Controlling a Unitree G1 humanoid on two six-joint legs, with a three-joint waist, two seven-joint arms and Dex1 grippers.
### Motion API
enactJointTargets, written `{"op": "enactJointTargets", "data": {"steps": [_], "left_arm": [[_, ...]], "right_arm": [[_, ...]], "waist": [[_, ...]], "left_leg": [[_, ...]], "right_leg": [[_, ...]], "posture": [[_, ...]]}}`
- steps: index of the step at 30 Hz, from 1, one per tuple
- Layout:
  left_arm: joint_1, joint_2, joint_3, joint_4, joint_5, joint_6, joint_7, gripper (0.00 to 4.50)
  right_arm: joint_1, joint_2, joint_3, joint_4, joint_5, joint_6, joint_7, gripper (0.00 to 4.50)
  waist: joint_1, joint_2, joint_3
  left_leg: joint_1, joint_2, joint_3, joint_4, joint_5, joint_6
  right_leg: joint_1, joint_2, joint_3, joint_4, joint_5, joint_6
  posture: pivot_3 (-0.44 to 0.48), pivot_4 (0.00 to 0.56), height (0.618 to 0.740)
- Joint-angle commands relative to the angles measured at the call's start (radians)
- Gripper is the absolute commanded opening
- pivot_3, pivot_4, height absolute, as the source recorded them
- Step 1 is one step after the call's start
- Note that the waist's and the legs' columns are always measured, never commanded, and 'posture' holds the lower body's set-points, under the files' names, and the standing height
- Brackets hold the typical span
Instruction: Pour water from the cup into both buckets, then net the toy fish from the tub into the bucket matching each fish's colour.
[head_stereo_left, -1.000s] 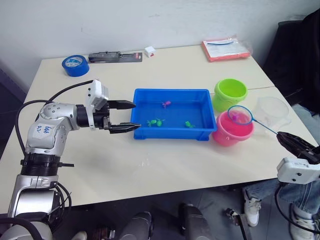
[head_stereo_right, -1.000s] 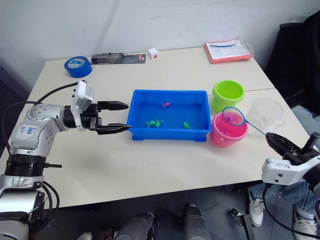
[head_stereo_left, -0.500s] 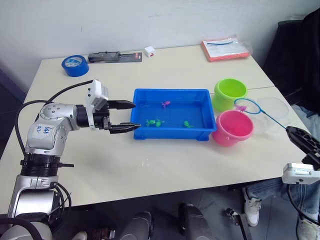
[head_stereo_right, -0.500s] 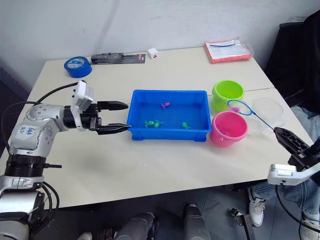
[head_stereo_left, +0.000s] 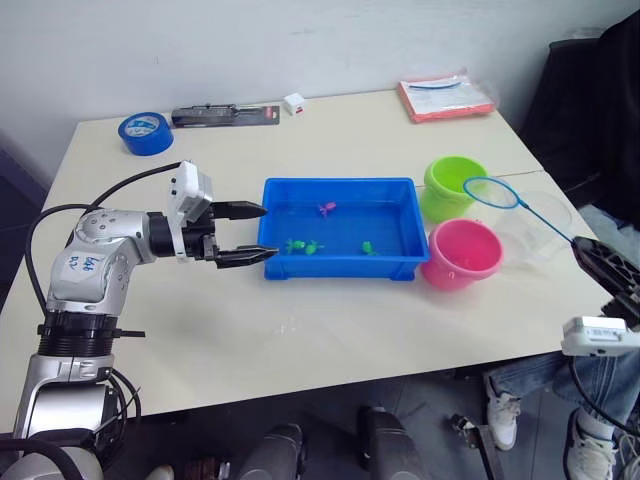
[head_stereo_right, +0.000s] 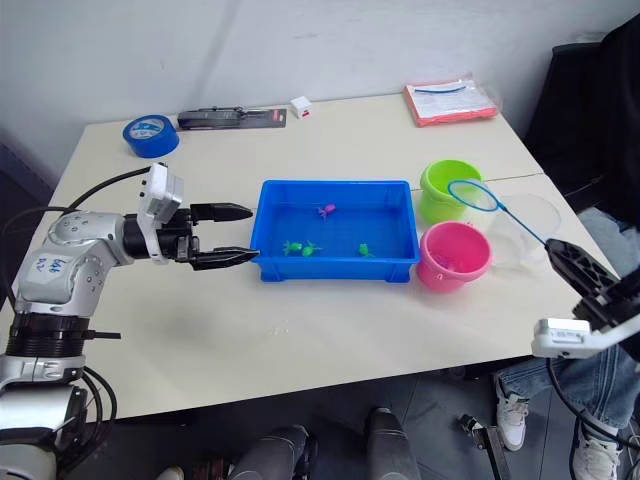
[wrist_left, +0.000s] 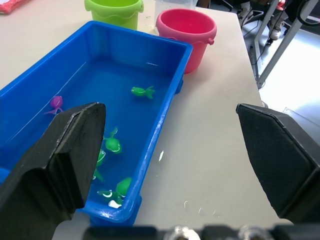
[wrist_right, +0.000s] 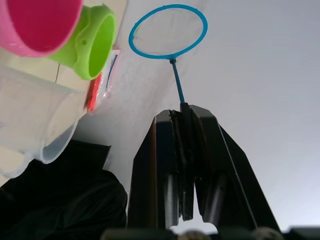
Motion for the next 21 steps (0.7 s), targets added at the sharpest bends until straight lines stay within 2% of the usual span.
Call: {"op": "enactJointTargets", "data": {"steps": [1,3,6,10,15,16,18,21], "left_arm": [[0.002,0.019,0.049,-0.04,-0.021,0.004,0.017,4.5],[0.02,0.03,0.062,-0.054,-0.018,0.008,0.03,4.5],[0.044,0.042,0.084,-0.08,-0.021,0.022,0.049,4.5],[0.07,0.068,0.104,-0.108,-0.01,0.059,0.096,4.5],[0.094,0.081,0.122,-0.148,-0.008,0.115,0.163,4.5],[0.107,0.092,0.13,-0.166,-0.007,0.132,0.18,4.5],[0.136,0.113,0.147,-0.198,-0.007,0.166,0.207,4.5],[0.157,0.123,0.163,-0.225,-0.017,0.184,0.224,4.5]], "right_arm": [[-0.075,-0.039,0.096,0.014,0.132,0.026,0.094,0.78],[-0.186,-0.045,0.22,0.011,0.281,0.096,0.22,0.78],[-0.321,-0.037,0.341,-0.016,0.478,0.212,0.39,0.78],[-0.549,0.054,0.472,-0.09,0.768,0.65,0.604,0.78],[-0.727,0.133,0.512,-0.112,0.962,1.108,0.685,0.78],[-0.794,0.16,0.52,-0.11,1.057,1.284,0.702,0.78],[-0.887,0.178,0.555,-0.109,1.148,1.469,0.748,0.78],[-0.961,0.187,0.584,-0.101,1.196,1.593,0.771,0.78]], "waist": [[-0.006,0.0,0.0],[-0.008,0.0,0.0],[-0.015,0.0,0.0],[-0.013,0.0,0.0],[0.0,0.0,0.0],[0.002,0.0,0.0],[-0.002,0.0,0.0],[-0.004,0.0,0.0]], "left_leg": [[0.0,0.0,0.0,0.0,0.0,0.0],[0.0,0.0,0.0,0.0,0.0,0.0],[0.0,0.001,0.001,0.0,0.0,0.0],[-0.001,0.003,0.0,0.001,-0.001,0.0],[-0.002,0.003,-0.003,0.001,-0.001,0.0],[-0.003,0.003,-0.004,0.002,-0.001,0.0],[-0.004,0.002,-0.004,0.002,-0.001,0.0],[-0.004,0.003,-0.006,0.001,-0.001,0.0]], "right_leg": [[0.0,0.0,0.0,0.0,0.0,0.0],[0.0,0.0,0.0,0.0,0.0,0.0],[0.0,-0.001,0.0,0.0,0.0,0.0],[0.0,0.0,-0.001,-0.001,0.0,0.0],[0.0,0.0,-0.005,0.0,0.0,0.0],[0.0,0.0,-0.006,0.0,0.0,-0.001],[0.0,-0.001,-0.006,0.0,0.001,-0.001],[-0.001,-0.001,-0.008,-0.001,0.001,-0.002]], "posture": [[0.0,0.15,0.74],[0.0,0.15,0.74],[0.0,0.15,0.74],[0.0,0.15,0.74],[0.0,0.15,0.74],[0.0,0.15,0.74],[0.0,0.15,0.74],[0.0,0.15,0.74]]}}
